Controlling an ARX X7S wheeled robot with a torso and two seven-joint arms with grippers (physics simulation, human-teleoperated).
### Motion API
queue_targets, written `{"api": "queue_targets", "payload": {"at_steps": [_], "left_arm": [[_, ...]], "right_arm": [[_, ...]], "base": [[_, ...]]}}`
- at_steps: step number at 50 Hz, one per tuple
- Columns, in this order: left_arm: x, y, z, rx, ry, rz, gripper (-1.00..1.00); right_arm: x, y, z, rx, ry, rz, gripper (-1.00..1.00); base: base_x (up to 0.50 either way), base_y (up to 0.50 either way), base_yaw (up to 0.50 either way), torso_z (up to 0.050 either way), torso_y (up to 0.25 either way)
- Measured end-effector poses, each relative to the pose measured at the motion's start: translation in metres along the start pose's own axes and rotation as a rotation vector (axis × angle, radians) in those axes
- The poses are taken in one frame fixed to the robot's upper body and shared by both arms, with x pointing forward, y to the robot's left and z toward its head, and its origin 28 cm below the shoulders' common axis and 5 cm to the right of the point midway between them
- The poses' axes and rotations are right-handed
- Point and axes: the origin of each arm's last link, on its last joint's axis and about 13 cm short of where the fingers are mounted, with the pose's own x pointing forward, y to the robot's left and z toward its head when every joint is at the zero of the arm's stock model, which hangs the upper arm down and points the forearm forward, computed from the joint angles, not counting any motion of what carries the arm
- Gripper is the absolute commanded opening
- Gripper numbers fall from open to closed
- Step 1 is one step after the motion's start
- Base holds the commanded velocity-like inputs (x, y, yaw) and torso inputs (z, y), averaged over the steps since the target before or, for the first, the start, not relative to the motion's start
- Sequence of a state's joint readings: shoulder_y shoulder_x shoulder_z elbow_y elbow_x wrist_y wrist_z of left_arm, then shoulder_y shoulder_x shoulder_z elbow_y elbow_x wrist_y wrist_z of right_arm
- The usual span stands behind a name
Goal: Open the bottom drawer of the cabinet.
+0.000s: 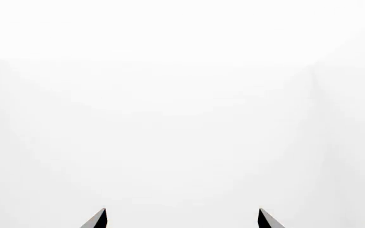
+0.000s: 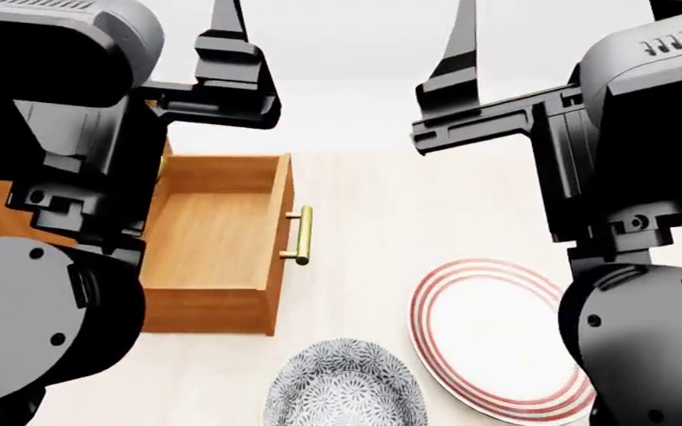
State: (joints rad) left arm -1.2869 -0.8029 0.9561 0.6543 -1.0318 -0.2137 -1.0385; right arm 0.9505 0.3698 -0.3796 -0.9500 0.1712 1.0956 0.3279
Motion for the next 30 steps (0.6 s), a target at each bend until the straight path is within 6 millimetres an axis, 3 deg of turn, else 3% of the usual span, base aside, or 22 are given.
{"api": "queue_targets", "payload": {"at_steps": [10,30], "left_arm": [[0.001,0.001,0.010,0.002,-0.036,0.003,1.00],[-0.007,-0.001,0.004,-0.006,-0.039,-0.008,1.00]], "right_arm": [[0.004,-0.002,0.013,-0.014,-0.040,0.000,1.00],[0.000,-0.002,0.010,-0.005,-0.060,0.007,1.00]], "base": [[0.00,0.00,0.00,0.000,0.000],[0.00,0.00,0.00,0.000,0.000]]}}
